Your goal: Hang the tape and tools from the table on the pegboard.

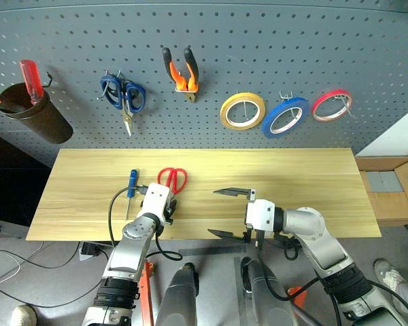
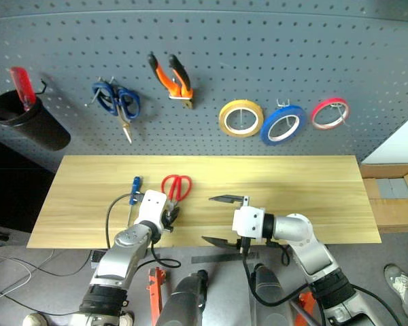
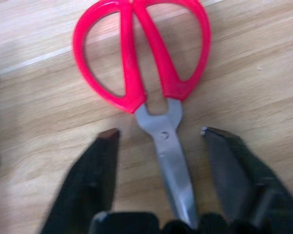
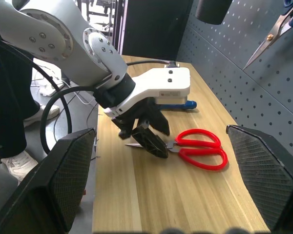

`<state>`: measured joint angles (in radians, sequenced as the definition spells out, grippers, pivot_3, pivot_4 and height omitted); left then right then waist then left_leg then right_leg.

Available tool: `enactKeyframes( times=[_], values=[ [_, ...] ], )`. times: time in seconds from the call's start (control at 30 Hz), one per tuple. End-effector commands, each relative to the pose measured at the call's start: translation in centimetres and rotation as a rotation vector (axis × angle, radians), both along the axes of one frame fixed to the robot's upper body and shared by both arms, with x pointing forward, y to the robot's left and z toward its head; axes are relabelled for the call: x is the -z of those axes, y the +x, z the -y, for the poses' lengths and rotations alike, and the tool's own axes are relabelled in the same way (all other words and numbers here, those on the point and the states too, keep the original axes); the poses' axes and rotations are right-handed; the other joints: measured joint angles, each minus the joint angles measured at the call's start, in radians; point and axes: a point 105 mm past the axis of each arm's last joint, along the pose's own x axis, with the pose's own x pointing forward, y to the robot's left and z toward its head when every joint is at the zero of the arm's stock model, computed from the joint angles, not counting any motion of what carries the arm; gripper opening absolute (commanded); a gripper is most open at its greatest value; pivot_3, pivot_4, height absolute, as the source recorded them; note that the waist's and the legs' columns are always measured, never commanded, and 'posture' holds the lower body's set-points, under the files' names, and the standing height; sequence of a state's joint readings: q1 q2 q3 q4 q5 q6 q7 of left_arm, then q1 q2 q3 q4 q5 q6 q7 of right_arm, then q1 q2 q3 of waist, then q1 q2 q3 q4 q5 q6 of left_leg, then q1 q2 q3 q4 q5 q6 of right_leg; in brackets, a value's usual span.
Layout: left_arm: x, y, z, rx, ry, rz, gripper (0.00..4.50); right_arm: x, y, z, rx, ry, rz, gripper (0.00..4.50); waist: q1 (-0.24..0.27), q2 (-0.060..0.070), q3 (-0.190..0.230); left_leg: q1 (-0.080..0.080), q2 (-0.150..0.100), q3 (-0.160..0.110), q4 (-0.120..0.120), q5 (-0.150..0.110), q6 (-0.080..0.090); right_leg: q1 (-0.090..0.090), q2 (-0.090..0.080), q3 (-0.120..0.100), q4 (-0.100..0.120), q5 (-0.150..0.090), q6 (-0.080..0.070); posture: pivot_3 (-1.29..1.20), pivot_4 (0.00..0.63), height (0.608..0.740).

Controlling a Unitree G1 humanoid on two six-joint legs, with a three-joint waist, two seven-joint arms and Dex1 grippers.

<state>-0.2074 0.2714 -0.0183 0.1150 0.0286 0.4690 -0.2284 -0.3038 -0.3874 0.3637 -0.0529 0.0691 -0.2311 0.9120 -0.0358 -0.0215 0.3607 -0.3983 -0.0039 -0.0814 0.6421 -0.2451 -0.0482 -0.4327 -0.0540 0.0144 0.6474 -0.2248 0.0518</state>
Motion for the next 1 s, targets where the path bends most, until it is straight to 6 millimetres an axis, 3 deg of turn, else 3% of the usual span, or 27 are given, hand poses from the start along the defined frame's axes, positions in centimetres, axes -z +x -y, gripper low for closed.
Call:
enactKeyframes(
  times=[0.03, 0.13, 0.43, 0.57, 0.77, 1.0],
  values=[
    [2.5, -1.3, -0.8, -0.030, 0.002, -0.100, 1.09, -0.8, -0.3, -0.1, -0.019, 0.019, 0.051, 4.50, -0.001, 0.001, 0.002, 0.000, 0.000, 0.000, 0.000, 0.000, 0.000, 0.000, 0.000, 0.000, 0.000, 0.000, 0.000, -0.05, 0.424, 0.740],
    [2.6, -1.4, -1.0, -0.037, 0.005, -0.100, 0.23, -0.6, -0.4, 0.0, -0.022, 0.013, 0.052, 4.50, -0.004, 0.001, 0.004, 0.000, 0.000, 0.000, 0.000, 0.000, 0.000, 0.000, 0.000, 0.000, 0.000, 0.000, 0.000, -0.05, 0.423, 0.740],
    [1.6, -1.6, -0.9, -0.027, 0.017, -0.045, 0.23, -0.4, -0.4, 0.5, -0.024, 0.018, 0.046, 4.50, -0.006, 0.001, 0.004, 0.000, 0.000, 0.000, 0.000, 0.000, 0.000, 0.000, 0.000, 0.000, -0.001, 0.000, 0.000, -0.02, 0.372, 0.740],
    [0.0, -1.9, 0.1, 0.067, 0.020, 0.042, 0.23, -0.9, -0.1, 0.8, -0.014, 0.028, 0.067, 4.50, -0.006, 0.000, 0.002, -0.001, 0.000, 0.000, -0.001, 0.000, -0.001, -0.002, 0.000, 0.001, -0.001, 0.000, 0.000, -0.02, 0.325, 0.740],
    [-3.2, -4.5, 0.6, 0.182, 0.149, 0.194, 0.23, -3.4, 0.6, 2.2, 0.074, 0.147, 0.048, 4.50, 0.004, -0.007, -0.010, -0.005, 0.000, 0.000, -0.001, 0.000, -0.002, -0.006, -0.001, 0.000, -0.002, 0.002, -0.003, 0.02, 0.230, 0.740],
    [-9.0, -5.5, -0.6, 0.119, 0.306, 0.483, 0.23, -6.9, 0.1, 2.6, 0.125, 0.323, 0.018, 4.50, 0.024, -0.011, -0.078, -0.009, 0.000, -0.001, -0.001, -0.001, -0.004, -0.009, -0.001, -0.002, -0.004, 0.003, -0.005, 0.07, 0.129, 0.740]
  ],
)
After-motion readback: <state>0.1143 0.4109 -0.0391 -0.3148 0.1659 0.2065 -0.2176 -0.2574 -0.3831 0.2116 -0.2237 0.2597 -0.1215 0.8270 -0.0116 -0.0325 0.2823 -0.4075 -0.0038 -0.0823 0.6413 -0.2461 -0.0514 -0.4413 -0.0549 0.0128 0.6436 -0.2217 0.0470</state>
